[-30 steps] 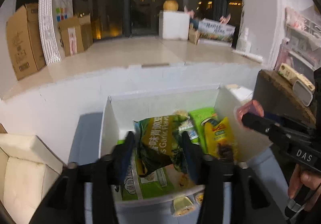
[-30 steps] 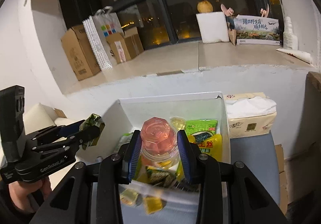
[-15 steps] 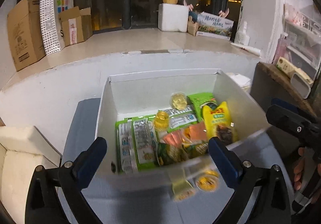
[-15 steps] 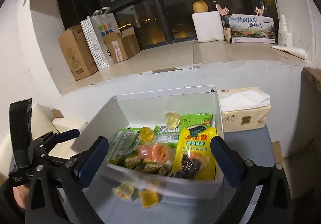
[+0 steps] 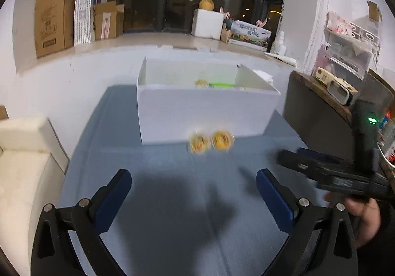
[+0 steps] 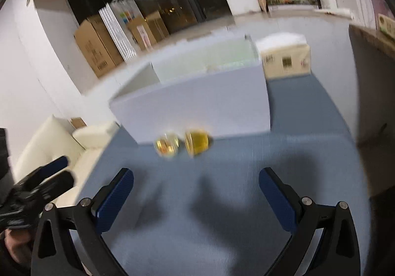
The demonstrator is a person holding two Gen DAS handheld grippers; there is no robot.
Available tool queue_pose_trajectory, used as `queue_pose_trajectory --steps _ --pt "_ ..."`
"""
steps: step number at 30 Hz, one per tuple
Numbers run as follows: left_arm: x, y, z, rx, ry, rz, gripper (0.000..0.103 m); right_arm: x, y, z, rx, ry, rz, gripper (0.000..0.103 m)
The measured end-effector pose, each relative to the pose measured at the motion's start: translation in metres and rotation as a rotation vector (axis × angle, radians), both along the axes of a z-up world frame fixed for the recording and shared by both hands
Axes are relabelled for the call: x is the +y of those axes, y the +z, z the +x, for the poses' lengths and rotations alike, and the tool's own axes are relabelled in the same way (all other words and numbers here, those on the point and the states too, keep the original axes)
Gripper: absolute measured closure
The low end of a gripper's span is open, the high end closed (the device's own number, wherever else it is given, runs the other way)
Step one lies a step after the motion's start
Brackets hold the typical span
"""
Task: Organize snacks
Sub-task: 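Move the right tool to the yellow jelly cup and grasp it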
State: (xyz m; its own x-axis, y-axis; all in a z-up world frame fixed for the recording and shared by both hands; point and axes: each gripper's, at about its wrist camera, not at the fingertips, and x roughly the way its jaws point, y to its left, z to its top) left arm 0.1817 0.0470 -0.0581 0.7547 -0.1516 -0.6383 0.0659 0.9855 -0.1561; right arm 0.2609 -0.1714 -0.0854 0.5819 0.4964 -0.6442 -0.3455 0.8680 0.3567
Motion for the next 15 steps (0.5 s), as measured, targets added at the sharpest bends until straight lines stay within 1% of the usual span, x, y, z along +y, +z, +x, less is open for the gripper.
queue_pose_trajectory --steps 2,6,7,9,10,11,12,14,15 --pt "-0.001 -0.004 -0.011 0.005 0.006 -0.005 0.000 0.011 -0.009 0.005 -0.001 0.010 -0.037 0.000" --pt "0.007 -0.013 -0.034 -0.004 0.036 -0.036 0.000 0.030 -0.013 0.027 -0.021 0.029 -0.078 0.000" --pt "0.010 -0.017 -0.037 0.006 0.046 -0.050 0.000 0.034 -0.013 0.034 -0.021 0.035 -0.079 0.000" --pt "0.014 -0.022 -0.041 0.020 0.066 -0.065 0.000 0.042 -0.015 0.050 -0.013 0.049 -0.074 0.005" --pt "0.016 -0.024 -0.044 0.026 0.071 -0.067 0.000 0.049 -0.019 0.061 0.000 0.053 -0.090 0.006" --pt "0.018 -0.027 -0.047 0.031 0.079 -0.070 0.000 0.053 -0.021 0.068 0.012 0.053 -0.109 0.012" --pt "0.020 -0.031 -0.050 0.040 0.088 -0.076 0.000 0.056 -0.024 0.074 0.023 0.056 -0.120 0.022" --pt "0.023 -0.035 -0.055 0.049 0.094 -0.081 0.000 0.062 -0.034 0.089 0.061 0.071 -0.121 0.031" --pt "0.025 -0.036 -0.056 0.048 0.099 -0.077 0.000 0.064 -0.038 0.093 0.071 0.071 -0.129 0.034"
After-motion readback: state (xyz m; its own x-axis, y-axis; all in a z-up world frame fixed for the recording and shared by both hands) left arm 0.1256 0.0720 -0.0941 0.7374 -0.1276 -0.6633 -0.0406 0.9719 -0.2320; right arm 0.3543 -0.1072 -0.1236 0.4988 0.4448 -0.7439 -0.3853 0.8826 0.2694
